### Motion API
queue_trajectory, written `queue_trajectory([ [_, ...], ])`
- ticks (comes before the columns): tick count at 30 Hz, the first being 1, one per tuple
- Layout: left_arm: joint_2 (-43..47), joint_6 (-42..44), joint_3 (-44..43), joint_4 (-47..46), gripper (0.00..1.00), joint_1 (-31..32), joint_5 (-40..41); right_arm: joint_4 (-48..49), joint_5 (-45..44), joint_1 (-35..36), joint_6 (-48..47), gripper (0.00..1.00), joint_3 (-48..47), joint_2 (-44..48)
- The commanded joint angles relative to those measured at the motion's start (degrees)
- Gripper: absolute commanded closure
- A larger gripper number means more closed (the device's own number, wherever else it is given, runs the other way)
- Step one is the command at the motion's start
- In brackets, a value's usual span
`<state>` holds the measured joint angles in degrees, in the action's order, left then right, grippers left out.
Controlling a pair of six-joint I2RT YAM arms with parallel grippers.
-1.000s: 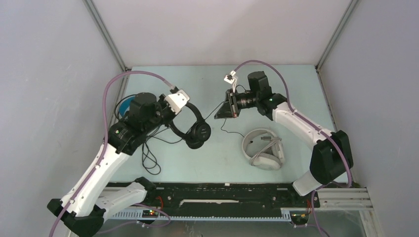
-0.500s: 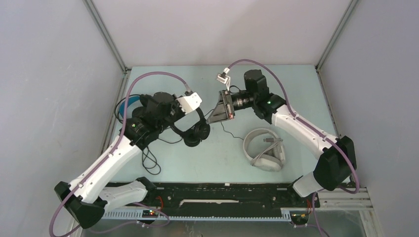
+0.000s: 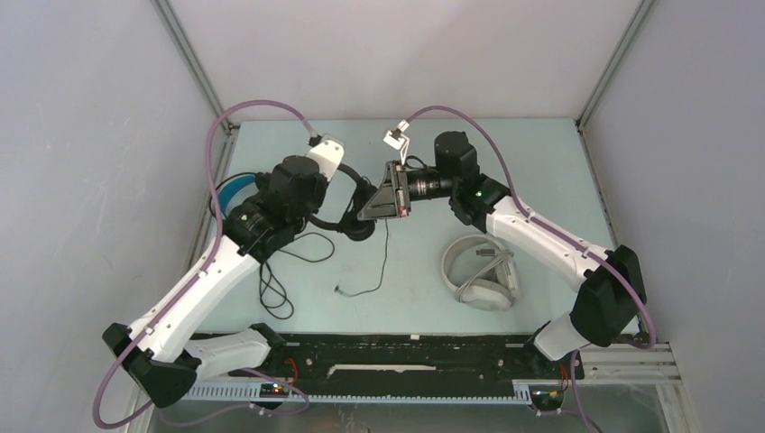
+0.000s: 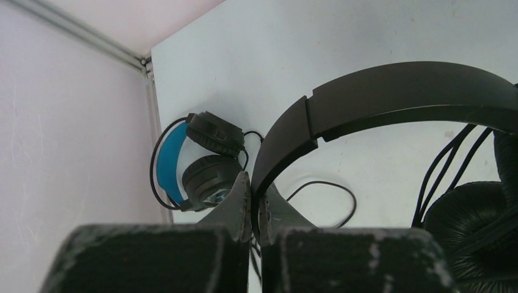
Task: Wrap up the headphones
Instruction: Wrap the headphones cable around the headphones.
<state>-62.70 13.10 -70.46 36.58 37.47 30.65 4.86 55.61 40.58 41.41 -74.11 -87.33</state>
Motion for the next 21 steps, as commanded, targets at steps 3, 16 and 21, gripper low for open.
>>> queue_trajectory([
  [3, -1.1, -17.1, -7.6, 2.6, 1.00, -0.1, 7.5, -0.2, -10.2, 4.0, -8.2, 0.93, -2.7, 0.6],
  [16, -5.4, -31.3, -13.0, 8.0, 1.00, -0.4, 11.1, -0.7, -33.3, 12.8, -21.9, 0.91, 1.8, 4.6],
  [21, -4.7, -36.6, -13.3, 8.2, 1.00, -1.3, 7.5, 3.6, -43.0, 15.5, -25.6, 0.88, 7.7, 6.9],
])
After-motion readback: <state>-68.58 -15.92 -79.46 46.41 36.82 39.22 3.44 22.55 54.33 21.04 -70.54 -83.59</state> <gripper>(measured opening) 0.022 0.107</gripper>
